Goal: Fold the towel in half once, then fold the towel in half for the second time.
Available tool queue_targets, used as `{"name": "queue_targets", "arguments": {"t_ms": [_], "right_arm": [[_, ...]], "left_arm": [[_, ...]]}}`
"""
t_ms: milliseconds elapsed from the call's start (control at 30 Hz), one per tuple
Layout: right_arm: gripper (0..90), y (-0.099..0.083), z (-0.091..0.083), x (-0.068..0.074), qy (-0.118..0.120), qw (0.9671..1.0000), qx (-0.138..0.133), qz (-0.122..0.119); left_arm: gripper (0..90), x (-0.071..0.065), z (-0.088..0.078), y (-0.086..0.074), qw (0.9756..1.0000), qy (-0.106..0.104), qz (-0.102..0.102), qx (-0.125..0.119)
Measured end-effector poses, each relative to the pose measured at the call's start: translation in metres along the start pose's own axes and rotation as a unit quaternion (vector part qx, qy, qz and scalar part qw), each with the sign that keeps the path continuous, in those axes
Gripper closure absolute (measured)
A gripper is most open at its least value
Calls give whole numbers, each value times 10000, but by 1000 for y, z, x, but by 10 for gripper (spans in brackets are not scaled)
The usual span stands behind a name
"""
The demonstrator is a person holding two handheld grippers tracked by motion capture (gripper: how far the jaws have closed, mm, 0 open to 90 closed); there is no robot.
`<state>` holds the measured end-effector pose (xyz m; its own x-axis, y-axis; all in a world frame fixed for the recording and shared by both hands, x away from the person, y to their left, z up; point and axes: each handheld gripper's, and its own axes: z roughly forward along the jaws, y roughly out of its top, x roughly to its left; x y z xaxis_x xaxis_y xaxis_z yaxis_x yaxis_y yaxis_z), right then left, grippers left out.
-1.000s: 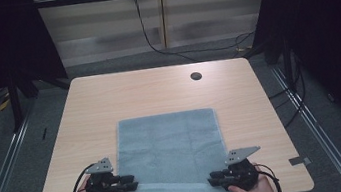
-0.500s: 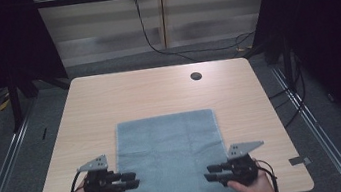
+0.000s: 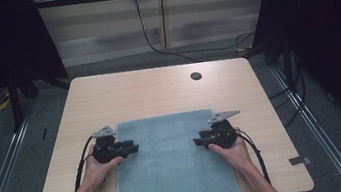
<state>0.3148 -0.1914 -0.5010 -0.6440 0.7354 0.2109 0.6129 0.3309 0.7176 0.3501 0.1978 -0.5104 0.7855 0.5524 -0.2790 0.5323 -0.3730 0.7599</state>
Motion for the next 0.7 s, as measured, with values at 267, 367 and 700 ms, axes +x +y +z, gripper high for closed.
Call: {"name": "queue_targets", "arguments": {"t_ms": [267,367,700], "right_arm": [[594,-22,-18,21,83,9996,190,-204],[593,-31,-27,32,105,9994,234,-250],[510,-35,-49,39,235,9995,-11,-220]], "left_arm": [[649,-22,-15,-16,9991,-354,31,238],[649,-33,-21,-24,9988,-404,101,262],[571,-41,-38,-17,9989,-417,111,172]]}}
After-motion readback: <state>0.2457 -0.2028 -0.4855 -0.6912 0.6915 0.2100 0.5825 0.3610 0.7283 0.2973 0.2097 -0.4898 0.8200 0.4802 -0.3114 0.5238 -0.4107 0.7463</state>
